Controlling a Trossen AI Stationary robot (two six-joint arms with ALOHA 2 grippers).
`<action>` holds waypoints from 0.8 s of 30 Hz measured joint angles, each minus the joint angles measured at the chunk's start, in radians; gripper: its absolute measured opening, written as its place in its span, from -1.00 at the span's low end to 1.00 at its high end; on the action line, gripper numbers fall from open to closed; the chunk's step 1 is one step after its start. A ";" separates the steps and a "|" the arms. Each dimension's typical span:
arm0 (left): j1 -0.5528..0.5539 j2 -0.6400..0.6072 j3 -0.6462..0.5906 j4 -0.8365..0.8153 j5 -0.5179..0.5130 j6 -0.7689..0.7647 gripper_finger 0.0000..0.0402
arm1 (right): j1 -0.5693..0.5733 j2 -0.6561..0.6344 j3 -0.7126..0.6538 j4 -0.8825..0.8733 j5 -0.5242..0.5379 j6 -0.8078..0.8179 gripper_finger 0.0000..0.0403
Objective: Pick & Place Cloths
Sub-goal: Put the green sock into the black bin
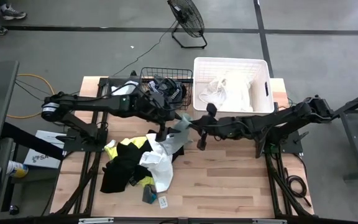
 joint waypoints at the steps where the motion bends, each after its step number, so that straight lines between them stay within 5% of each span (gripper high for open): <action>1: 0.000 0.009 0.002 0.026 -0.003 0.001 0.33 | 0.000 0.000 0.000 0.013 -0.011 -0.004 -0.97; 18: 0.000 0.028 0.001 0.095 -0.057 0.001 0.32 | -0.018 -0.002 0.000 0.053 -0.079 -0.021 -0.97; 24: 0.000 0.028 0.001 0.096 -0.056 -0.025 0.06 | -0.025 -0.002 0.000 0.058 -0.079 -0.022 -0.97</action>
